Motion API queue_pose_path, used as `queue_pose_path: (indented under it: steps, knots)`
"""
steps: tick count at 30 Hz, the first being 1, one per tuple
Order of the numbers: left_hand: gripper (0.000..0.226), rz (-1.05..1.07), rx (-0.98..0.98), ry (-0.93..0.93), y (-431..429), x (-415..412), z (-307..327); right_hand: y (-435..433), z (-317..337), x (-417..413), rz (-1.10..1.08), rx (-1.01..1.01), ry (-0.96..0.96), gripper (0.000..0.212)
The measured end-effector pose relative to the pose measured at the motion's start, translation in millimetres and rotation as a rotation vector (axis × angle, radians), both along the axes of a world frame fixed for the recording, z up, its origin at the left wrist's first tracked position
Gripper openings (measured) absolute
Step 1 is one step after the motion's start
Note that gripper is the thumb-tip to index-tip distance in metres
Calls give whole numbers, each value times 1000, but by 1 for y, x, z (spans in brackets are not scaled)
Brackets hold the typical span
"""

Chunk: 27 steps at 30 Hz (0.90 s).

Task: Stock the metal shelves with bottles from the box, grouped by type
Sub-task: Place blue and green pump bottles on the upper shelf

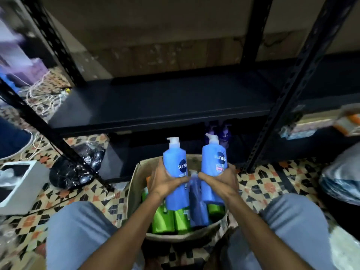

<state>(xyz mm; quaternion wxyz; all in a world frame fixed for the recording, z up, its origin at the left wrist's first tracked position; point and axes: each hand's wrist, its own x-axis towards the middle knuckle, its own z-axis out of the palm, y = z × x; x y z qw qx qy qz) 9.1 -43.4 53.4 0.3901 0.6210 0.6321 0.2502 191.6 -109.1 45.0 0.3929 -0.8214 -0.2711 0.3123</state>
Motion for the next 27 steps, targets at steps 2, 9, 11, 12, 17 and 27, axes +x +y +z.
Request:
queue_pose_path:
  steps: [2, 9, 11, 12, 17, 27]
  knots:
    - [85, -21, 83, -22, 3, 3, 41, 5, 41, 3, 0, 114, -38, 106]
    - [83, -35, 467, -248, 29, 9, 199, 25, 202, 21, 8, 510, -148, 109]
    - [79, -58, 557, -310, 39, 14, 250, 33, 253, 29, 7, 619, -211, 108]
    - [77, -63, 605, -338, 46, 17, 279, 39, 281, 33, 1, 680, -246, 107]
    - [74, -100, 797, -375, 72, 31, 384, 60, 380, 51, -41, 898, -382, 108]
    - [70, -113, 866, -451, 104, 50, 446, 104, 435, 65, -81, 968, -462, 105]
